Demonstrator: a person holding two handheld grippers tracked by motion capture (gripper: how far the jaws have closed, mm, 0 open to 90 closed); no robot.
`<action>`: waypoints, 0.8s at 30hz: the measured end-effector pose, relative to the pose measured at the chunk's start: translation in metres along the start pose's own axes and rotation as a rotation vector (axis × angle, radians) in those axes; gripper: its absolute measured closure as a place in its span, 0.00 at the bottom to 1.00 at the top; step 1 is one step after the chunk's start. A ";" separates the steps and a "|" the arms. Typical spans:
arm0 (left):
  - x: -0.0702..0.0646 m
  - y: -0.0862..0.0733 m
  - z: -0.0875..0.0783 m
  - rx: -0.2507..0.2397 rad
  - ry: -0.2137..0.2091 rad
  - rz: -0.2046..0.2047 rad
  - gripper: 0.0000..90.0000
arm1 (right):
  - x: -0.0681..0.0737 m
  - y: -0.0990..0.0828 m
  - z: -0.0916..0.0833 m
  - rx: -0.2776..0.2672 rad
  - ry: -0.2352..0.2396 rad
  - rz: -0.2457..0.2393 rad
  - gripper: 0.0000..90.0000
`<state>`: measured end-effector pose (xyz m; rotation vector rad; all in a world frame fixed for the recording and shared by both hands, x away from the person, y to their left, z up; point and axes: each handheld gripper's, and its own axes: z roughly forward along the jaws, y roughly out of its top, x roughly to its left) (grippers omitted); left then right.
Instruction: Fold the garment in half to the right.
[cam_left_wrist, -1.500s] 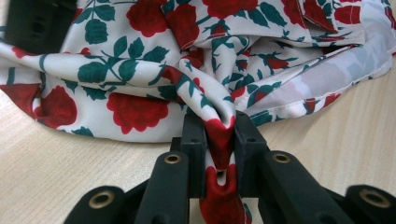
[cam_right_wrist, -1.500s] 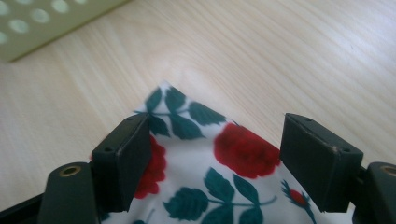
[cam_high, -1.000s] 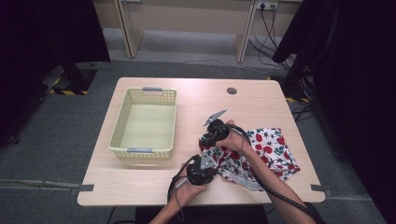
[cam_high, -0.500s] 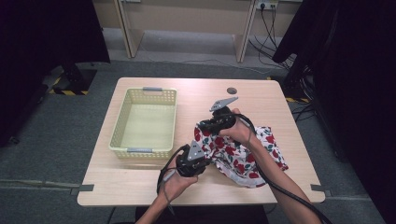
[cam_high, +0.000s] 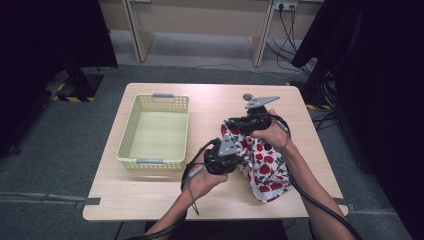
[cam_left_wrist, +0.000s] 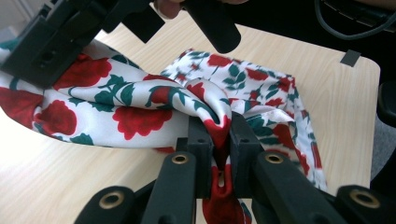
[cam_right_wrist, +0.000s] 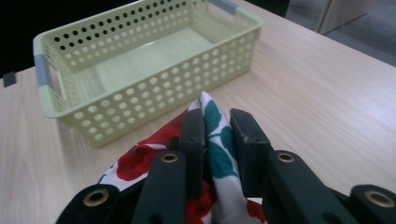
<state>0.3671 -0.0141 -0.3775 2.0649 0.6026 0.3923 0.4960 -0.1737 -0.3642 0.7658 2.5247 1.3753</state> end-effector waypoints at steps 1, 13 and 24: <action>-0.003 0.004 0.004 0.001 -0.003 0.013 0.91 | -0.004 -0.003 -0.006 -0.009 -0.007 0.008 0.84; -0.027 0.030 0.061 0.039 -0.069 0.053 0.89 | -0.046 -0.052 -0.054 -0.030 -0.085 0.102 0.82; -0.036 0.031 0.089 -0.016 -0.150 -0.032 0.48 | -0.058 -0.071 -0.076 0.015 -0.209 0.146 0.38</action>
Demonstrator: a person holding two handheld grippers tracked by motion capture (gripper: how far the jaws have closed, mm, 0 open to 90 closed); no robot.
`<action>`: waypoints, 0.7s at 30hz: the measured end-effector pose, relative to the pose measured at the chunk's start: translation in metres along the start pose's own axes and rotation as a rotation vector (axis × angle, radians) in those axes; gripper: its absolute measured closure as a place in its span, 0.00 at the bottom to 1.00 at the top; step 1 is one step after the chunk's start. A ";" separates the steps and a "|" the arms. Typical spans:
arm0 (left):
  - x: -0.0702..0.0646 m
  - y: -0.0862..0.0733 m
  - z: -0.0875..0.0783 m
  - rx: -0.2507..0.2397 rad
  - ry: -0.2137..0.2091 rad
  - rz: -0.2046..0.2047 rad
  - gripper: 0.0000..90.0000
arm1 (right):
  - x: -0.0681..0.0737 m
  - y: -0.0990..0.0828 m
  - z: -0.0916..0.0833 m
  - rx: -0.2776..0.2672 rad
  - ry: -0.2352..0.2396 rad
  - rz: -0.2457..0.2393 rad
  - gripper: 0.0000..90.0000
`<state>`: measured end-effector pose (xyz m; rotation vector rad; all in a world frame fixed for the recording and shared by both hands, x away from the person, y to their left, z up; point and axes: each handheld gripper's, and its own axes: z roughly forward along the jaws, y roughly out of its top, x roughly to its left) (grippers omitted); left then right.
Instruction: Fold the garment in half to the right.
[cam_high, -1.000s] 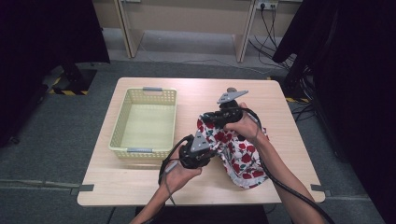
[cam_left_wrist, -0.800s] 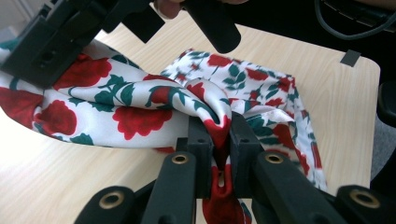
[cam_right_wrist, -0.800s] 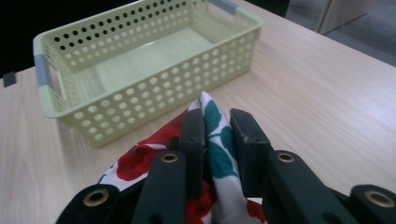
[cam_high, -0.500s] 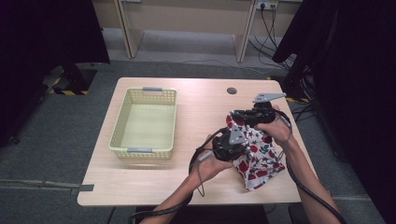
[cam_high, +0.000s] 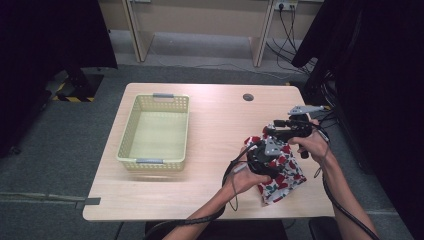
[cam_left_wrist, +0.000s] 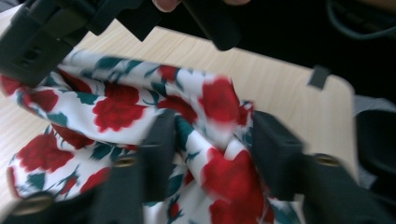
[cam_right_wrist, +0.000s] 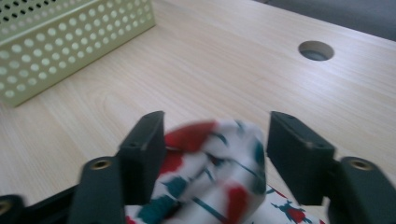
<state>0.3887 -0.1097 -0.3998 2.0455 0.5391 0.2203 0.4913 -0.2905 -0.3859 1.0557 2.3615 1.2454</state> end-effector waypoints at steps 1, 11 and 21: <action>0.001 0.002 -0.004 -0.015 0.001 -0.012 0.43 | -0.001 0.000 -0.002 -0.008 -0.004 0.015 0.35; 0.010 -0.014 -0.023 -0.014 0.040 -0.056 0.27 | 0.006 -0.001 -0.018 0.032 -0.089 0.003 0.28; 0.015 -0.056 0.004 0.131 0.148 -0.100 0.21 | -0.004 -0.027 -0.004 0.140 -0.189 0.022 0.27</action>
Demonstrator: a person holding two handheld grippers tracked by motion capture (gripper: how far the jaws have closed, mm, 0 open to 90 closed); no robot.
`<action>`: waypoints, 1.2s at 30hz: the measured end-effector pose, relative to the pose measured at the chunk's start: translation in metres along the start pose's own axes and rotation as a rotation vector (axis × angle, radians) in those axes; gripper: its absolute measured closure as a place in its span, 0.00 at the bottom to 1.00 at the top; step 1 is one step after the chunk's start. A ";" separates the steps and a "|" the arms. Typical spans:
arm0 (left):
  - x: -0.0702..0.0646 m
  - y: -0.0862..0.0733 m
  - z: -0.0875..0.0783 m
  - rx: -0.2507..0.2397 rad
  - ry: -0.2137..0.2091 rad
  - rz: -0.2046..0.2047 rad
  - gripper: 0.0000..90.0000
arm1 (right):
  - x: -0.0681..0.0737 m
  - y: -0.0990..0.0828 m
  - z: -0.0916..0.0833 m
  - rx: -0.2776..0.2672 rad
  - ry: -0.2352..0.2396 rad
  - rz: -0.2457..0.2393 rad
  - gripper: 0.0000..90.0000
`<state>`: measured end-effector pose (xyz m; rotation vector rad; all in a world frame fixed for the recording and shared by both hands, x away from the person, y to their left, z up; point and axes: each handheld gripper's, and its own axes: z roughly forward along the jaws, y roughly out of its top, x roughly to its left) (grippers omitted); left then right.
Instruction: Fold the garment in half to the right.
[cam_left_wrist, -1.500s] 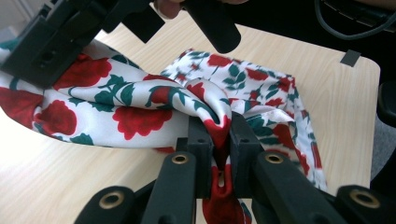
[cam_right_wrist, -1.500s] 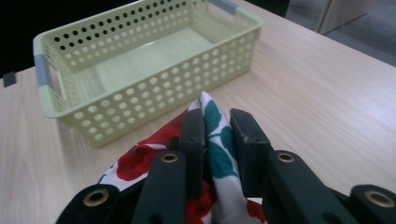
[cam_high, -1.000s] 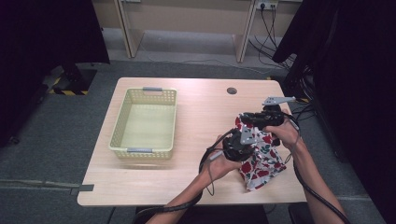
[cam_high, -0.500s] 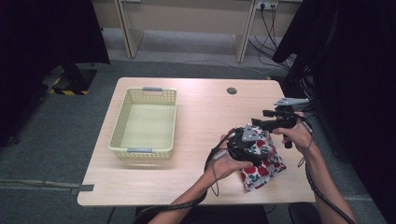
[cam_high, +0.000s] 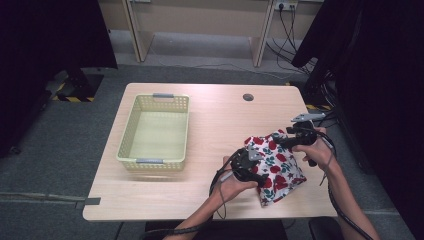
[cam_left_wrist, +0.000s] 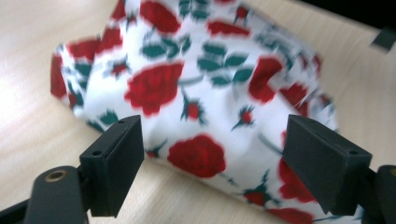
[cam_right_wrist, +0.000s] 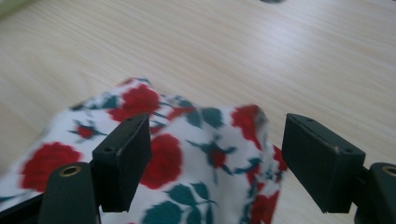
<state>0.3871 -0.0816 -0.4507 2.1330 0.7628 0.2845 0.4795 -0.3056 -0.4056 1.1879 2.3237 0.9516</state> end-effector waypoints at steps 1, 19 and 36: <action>0.000 -0.001 0.003 0.009 0.012 -0.002 0.21 | -0.002 -0.003 0.004 0.012 -0.020 0.003 0.28; 0.014 -0.035 0.001 0.061 0.079 -0.035 0.19 | -0.014 -0.031 0.050 0.080 0.009 0.040 0.42; 0.039 -0.066 -0.033 0.027 0.113 -0.078 0.17 | 0.012 0.004 0.048 -0.017 0.066 0.065 0.38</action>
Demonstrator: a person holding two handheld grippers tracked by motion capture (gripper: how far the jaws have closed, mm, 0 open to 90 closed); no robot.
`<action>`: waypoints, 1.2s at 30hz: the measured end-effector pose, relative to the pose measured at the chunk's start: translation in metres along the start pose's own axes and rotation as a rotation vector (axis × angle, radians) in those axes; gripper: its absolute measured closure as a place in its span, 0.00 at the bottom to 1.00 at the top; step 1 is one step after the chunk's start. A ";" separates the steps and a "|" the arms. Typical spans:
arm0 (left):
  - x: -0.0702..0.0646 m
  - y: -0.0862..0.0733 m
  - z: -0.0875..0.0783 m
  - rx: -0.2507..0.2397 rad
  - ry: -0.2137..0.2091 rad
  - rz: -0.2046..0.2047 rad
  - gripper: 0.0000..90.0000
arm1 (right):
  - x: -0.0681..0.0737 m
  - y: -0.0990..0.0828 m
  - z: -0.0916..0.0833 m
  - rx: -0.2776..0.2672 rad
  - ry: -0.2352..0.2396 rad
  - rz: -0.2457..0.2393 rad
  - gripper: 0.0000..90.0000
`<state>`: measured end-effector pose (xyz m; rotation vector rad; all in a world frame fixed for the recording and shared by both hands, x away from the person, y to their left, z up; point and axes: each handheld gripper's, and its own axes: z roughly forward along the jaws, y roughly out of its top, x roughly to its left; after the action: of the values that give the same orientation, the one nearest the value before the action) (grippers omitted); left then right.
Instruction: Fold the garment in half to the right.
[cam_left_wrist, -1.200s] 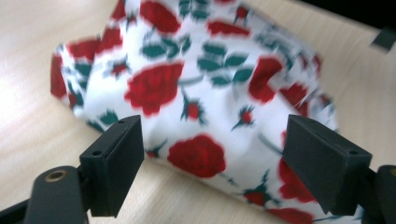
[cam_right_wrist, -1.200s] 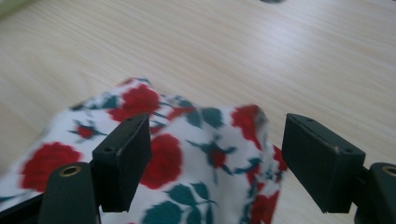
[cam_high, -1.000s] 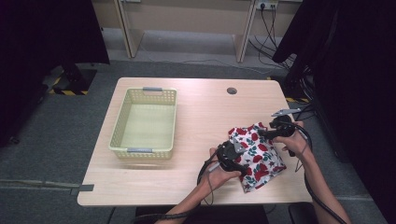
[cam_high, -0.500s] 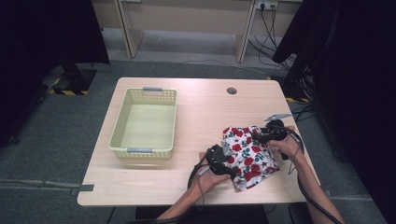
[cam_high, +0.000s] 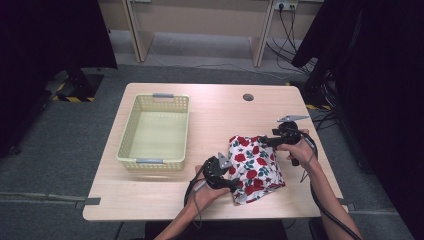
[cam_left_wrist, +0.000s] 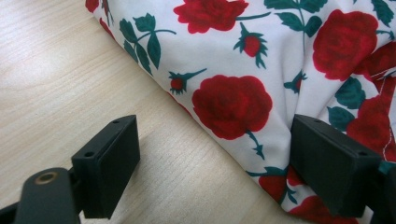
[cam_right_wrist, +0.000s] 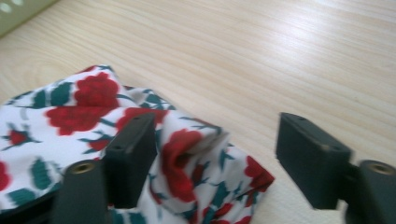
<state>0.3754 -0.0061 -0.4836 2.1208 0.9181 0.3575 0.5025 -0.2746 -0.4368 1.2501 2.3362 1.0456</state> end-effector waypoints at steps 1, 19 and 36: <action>0.001 0.000 0.000 -0.002 -0.005 0.004 0.17 | -0.002 -0.001 0.003 0.022 0.010 -0.005 0.47; -0.001 -0.001 0.000 0.006 -0.013 0.007 0.12 | 0.009 0.012 -0.039 -0.083 0.034 -0.048 0.63; 0.002 0.001 -0.011 0.003 -0.090 -0.058 0.06 | 0.024 0.024 -0.029 -0.091 0.135 -0.113 0.90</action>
<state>0.3714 0.0012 -0.4761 2.0902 0.9264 0.2299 0.4870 -0.2597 -0.3974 1.0320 2.3967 1.2177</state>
